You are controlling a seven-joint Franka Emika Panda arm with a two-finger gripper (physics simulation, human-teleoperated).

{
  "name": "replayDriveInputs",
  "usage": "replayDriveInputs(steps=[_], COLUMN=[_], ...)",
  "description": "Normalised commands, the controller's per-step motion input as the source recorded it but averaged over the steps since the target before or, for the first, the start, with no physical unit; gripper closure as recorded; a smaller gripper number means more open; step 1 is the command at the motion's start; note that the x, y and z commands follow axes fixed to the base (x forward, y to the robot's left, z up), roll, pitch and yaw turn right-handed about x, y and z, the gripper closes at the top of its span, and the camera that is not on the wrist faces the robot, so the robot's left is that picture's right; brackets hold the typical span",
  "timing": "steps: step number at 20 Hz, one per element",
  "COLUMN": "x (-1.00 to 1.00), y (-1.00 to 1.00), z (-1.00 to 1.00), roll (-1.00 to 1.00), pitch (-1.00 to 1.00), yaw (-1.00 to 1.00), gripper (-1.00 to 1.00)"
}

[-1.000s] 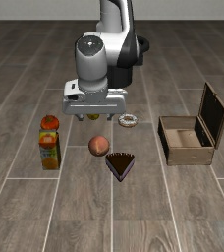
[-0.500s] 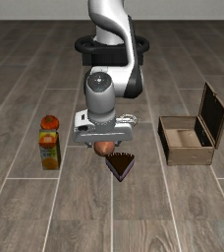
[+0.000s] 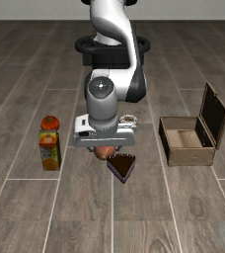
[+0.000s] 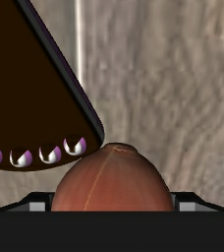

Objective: Pick up the onion and place it in the box

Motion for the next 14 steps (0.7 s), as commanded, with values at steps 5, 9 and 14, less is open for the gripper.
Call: replayDriveInputs(steps=[5, 9, 14], x=[0.0, 0.0, 0.0], y=[0.0, 0.0, 0.0], z=[0.2, 1.0, 1.0], roll=[0.0, 0.0, 0.0], pitch=[0.0, 0.0, 0.0], yaw=[0.0, 0.0, 0.0], gripper=[1.0, 1.0, 1.0])
